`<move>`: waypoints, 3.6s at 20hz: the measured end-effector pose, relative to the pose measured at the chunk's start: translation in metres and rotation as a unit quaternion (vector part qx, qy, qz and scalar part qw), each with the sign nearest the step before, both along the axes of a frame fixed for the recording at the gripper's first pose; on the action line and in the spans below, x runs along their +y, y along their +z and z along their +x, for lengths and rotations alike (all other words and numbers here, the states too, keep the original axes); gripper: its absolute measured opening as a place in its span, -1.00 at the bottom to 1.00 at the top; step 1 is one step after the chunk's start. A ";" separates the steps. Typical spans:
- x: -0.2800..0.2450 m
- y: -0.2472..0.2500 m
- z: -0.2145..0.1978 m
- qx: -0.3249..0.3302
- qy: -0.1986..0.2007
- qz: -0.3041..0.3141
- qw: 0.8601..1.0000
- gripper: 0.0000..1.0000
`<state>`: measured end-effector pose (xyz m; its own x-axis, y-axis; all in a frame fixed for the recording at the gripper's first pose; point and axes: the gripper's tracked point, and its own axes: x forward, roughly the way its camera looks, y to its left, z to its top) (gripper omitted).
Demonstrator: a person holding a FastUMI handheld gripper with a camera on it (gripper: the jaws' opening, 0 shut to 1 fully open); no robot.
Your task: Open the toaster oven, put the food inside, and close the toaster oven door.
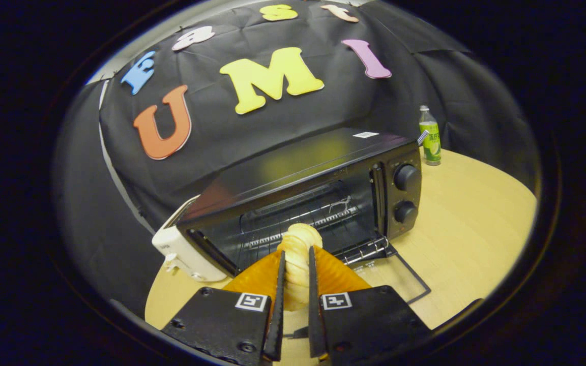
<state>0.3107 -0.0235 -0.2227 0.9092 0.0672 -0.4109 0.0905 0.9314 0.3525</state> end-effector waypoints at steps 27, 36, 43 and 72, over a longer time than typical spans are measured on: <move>0.001 -0.008 -0.012 0.009 -0.036 0.017 0.999 0.92; 0.007 0.000 -0.120 0.014 0.048 -0.065 0.997 1.00; 0.004 -0.049 -0.159 0.083 0.094 -0.102 0.987 1.00; -0.012 -0.041 -0.103 0.065 0.065 -0.185 0.979 1.00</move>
<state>0.2082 -0.0351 -0.2635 0.8416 0.0036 -0.5401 -0.0152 0.9997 -0.0170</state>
